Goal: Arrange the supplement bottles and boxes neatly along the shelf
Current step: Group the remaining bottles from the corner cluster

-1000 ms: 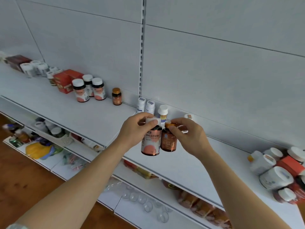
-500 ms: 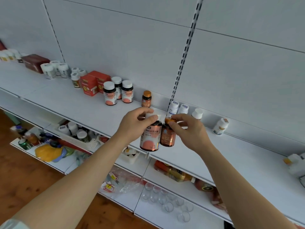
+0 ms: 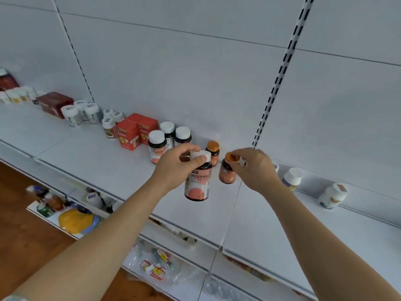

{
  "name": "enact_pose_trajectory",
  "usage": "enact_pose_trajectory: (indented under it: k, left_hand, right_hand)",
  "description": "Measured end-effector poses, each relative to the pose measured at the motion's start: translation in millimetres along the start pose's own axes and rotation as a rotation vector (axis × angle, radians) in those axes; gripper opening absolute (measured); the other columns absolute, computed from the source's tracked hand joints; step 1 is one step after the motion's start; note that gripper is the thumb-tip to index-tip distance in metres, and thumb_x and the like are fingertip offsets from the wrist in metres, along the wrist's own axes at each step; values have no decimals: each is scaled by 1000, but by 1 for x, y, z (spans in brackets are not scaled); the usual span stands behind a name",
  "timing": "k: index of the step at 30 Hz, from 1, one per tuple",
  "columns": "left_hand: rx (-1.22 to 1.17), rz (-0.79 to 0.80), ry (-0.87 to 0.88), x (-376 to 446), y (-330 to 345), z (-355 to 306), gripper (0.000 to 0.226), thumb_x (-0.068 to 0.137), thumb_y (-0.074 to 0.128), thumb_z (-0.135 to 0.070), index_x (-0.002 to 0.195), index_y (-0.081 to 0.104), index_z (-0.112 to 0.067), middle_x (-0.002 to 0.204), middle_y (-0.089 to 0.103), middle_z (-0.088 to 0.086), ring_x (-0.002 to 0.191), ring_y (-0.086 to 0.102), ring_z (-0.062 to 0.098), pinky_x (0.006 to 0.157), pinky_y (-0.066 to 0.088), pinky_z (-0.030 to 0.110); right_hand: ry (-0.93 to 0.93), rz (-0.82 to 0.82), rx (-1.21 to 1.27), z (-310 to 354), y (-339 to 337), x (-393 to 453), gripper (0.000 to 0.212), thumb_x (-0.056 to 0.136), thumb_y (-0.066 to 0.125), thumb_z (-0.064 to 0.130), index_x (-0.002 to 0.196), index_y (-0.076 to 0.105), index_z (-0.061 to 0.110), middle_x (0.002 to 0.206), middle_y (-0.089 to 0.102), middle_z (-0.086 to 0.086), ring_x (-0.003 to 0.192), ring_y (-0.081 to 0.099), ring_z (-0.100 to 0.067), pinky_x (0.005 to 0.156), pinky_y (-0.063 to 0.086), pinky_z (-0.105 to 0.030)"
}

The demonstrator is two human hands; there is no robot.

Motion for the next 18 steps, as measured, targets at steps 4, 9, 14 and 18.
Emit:
enact_pose_trajectory:
  k: [4, 9, 14, 18]
  left_hand:
    - [31, 16, 21, 33, -3, -3, 31, 81, 75, -43, 111, 68, -33, 108, 67, -20, 102, 61, -3, 94, 52, 31]
    - [37, 33, 33, 67, -9, 3, 29, 82, 75, -42, 110, 68, -35, 110, 67, -22, 104, 61, -2, 95, 53, 34]
    - [19, 76, 55, 94, -11, 14, 28, 82, 75, -41, 109, 68, -37, 109, 66, -23, 103, 61, -5, 94, 53, 31]
    - [28, 152, 85, 110, -16, 21, 28, 81, 75, -41, 108, 67, -39, 112, 66, -22, 105, 60, -5, 95, 51, 30]
  right_hand:
    - [3, 1, -67, -20, 22, 35, 15, 91, 63, 19, 101, 74, 21, 100, 68, -5, 88, 62, -27, 76, 53, -38]
    - [25, 20, -132, -31, 47, 56, 18, 92, 61, 17, 105, 72, 21, 102, 67, -2, 87, 61, -27, 69, 49, -32]
    - [-26, -68, -127, -30, 66, 60, 17, 85, 67, 6, 97, 74, 15, 92, 69, -6, 78, 64, -33, 62, 52, -36]
    - [39, -172, -173, -25, 73, 55, 20, 83, 69, 5, 98, 74, 16, 107, 66, -10, 76, 65, -33, 58, 50, -32]
Point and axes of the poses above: each hand's wrist, its own x-axis towards the middle knuckle, its own y-axis out of the palm, z = x × y, the point moved 2 cm from there along x, towards the middle knuckle
